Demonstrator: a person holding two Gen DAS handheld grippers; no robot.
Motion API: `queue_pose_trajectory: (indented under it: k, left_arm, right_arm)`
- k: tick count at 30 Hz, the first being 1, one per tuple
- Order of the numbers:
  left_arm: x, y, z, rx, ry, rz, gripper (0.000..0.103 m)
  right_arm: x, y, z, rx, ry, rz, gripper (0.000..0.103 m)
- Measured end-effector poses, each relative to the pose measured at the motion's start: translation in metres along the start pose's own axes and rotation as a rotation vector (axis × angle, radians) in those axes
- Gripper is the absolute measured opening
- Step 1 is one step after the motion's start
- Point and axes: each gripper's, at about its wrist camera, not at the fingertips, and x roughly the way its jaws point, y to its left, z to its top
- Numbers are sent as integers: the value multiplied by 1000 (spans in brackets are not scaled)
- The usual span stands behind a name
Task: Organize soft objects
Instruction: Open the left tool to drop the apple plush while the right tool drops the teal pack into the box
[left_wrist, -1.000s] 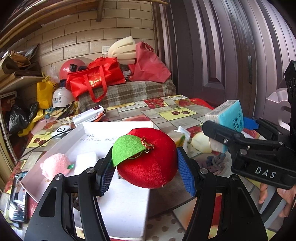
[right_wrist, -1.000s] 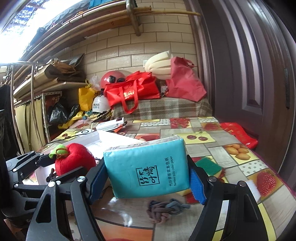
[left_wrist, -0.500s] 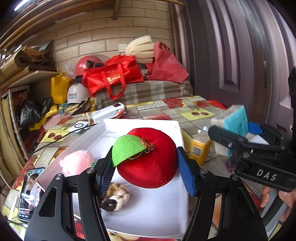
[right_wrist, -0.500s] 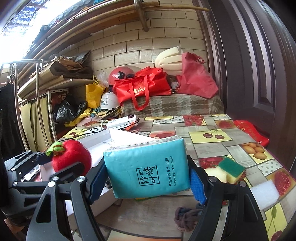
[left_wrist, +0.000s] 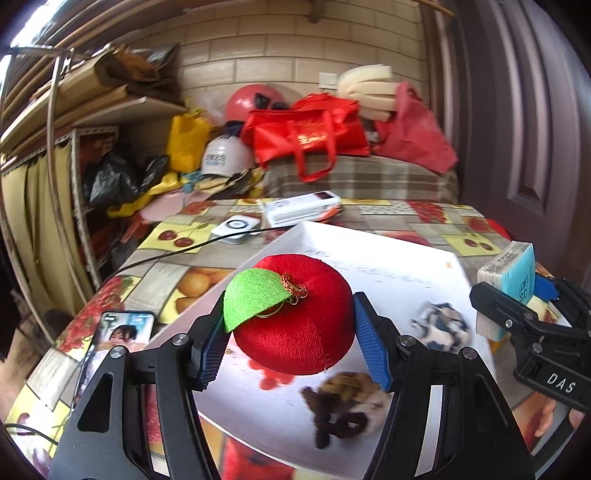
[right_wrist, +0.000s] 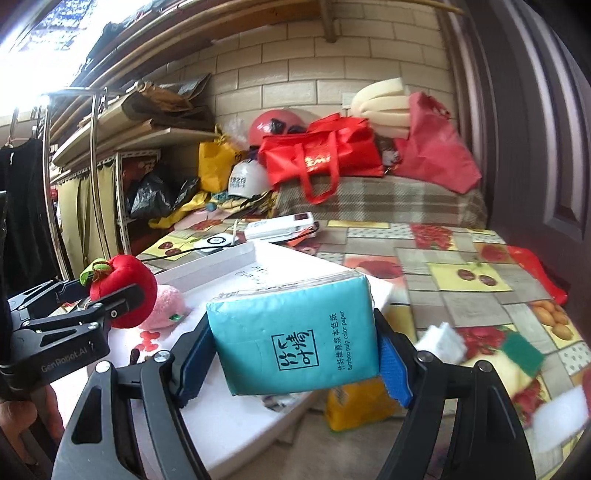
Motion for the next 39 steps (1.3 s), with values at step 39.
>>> queue_pose_trajectory:
  k: [39]
  left_arm:
    - [22,22,13,9,-28,151,103]
  right_arm:
    - [12,23,10,-72,-93,-19,103]
